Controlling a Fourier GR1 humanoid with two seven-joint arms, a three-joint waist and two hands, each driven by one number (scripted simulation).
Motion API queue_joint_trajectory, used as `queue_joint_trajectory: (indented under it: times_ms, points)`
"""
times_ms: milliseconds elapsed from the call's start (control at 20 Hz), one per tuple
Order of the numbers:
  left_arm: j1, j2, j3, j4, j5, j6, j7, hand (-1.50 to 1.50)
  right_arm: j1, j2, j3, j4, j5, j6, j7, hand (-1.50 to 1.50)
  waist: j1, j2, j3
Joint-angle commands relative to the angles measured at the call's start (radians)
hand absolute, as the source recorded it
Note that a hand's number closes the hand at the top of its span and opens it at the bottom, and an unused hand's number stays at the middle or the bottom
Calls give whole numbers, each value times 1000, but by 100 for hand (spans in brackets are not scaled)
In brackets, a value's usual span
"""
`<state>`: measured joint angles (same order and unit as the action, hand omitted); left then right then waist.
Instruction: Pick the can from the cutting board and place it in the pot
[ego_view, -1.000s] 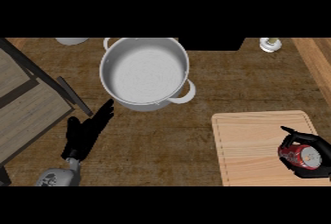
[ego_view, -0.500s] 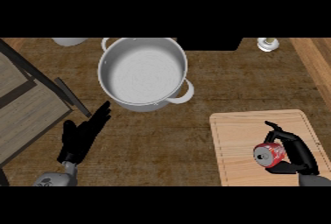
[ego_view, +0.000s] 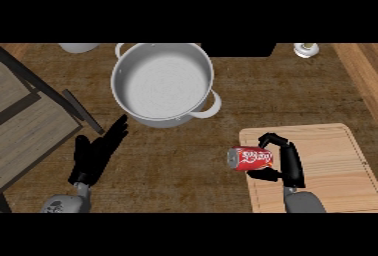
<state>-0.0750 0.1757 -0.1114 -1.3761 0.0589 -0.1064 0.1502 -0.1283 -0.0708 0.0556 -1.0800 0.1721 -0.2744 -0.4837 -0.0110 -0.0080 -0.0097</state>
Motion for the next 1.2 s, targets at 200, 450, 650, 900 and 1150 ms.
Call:
queue_joint_trajectory:
  times_ms: [200,450,650,900,1150]
  points:
    - [31,-14,-5,2,-30,1,-51,0,76,18,181,-387,268,-180,365,150,2,4,8]
    - [15,-36,-16,-57,-26,23,56,0,-13,16,264,-512,495,-178,634,150,6,2,8]
    - [-12,-11,6,2,-35,-14,5,0,-157,62,267,-466,649,-128,814,150,12,7,9]
    - [-38,-4,37,67,-22,-40,-36,0,-433,70,234,-417,660,-10,1020,150,18,9,9]
    - [-30,-36,18,59,-32,-28,-29,0,-634,71,277,-216,654,33,1136,150,29,11,9]
